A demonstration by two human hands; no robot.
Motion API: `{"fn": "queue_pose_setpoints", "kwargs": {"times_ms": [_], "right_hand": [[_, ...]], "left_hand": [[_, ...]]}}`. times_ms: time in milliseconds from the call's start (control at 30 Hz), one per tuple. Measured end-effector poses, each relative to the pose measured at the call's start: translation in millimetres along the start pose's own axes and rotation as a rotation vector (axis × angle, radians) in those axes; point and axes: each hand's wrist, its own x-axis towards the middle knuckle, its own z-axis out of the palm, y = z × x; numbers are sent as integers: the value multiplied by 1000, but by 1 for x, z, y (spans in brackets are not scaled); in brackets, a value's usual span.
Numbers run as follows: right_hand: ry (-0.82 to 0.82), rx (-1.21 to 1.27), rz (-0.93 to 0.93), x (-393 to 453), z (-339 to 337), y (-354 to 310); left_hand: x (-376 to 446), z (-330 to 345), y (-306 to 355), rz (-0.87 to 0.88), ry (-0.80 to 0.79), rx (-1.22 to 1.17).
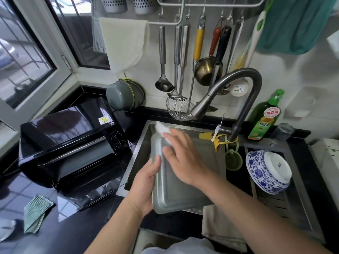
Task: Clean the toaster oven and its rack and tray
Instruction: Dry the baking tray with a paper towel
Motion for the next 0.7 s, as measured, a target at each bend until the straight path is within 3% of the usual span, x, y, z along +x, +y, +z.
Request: {"fn": "queue_pose_setpoints", "kwargs": {"times_ms": [133, 233, 400, 567, 700], "right_hand": [[-3, 73, -154, 12, -2, -3], [94, 24, -57, 13, -6, 3], [41, 81, -268, -7, 11, -17], [-37, 97, -349, -43, 18, -23], [34, 61, -371, -71, 31, -17]], "left_hand": [[3, -5, -1, 19, -33, 83], [8, -5, 6, 19, -100, 150], [12, -5, 20, 51, -209, -152], [20, -21, 35, 99, -41, -354], [35, -31, 40, 88, 95, -391]]}}
